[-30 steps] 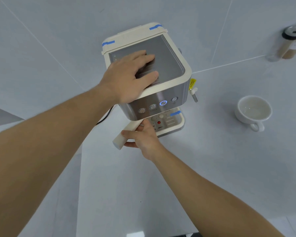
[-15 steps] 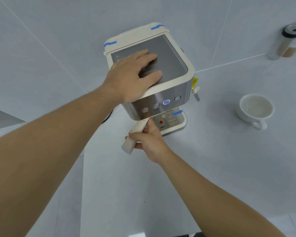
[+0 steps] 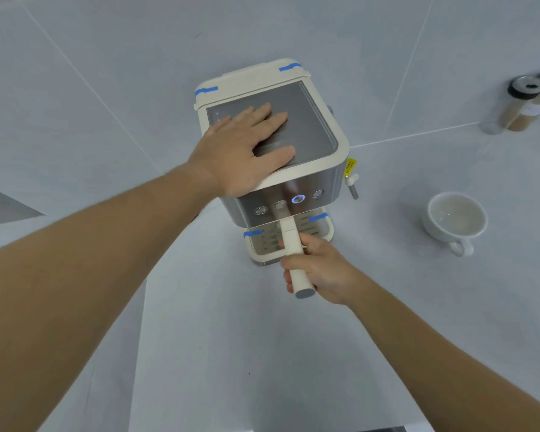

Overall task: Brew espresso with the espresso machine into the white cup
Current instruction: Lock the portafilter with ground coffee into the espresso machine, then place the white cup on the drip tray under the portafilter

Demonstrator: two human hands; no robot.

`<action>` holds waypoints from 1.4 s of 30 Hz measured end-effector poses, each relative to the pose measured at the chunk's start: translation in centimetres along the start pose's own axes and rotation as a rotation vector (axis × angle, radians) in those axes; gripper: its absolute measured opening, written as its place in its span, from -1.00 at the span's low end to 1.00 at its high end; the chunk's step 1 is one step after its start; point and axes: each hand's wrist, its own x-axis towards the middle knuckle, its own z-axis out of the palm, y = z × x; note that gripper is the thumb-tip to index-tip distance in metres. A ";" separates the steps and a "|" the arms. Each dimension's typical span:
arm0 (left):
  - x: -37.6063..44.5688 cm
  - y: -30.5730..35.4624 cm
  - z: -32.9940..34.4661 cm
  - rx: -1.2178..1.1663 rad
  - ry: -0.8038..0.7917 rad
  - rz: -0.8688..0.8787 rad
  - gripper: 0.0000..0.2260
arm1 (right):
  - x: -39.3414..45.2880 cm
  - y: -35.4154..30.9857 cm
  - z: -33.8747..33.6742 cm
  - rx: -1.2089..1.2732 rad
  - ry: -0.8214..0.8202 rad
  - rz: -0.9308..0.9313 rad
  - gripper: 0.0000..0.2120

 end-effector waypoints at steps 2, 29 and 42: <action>0.1 -0.1 0.1 0.003 -0.005 0.005 -0.39 | 0.0 -0.4 -0.7 -0.025 -0.033 0.030 -0.73; -1.4 1.8 -0.2 -0.153 0.038 -0.135 -0.42 | -4.5 -4.2 -4.7 -0.089 -0.054 0.124 -0.83; -8.2 14.7 2.1 -1.037 0.425 -0.401 -0.87 | -9.9 -9.3 -16.8 -0.090 0.033 -0.041 -0.79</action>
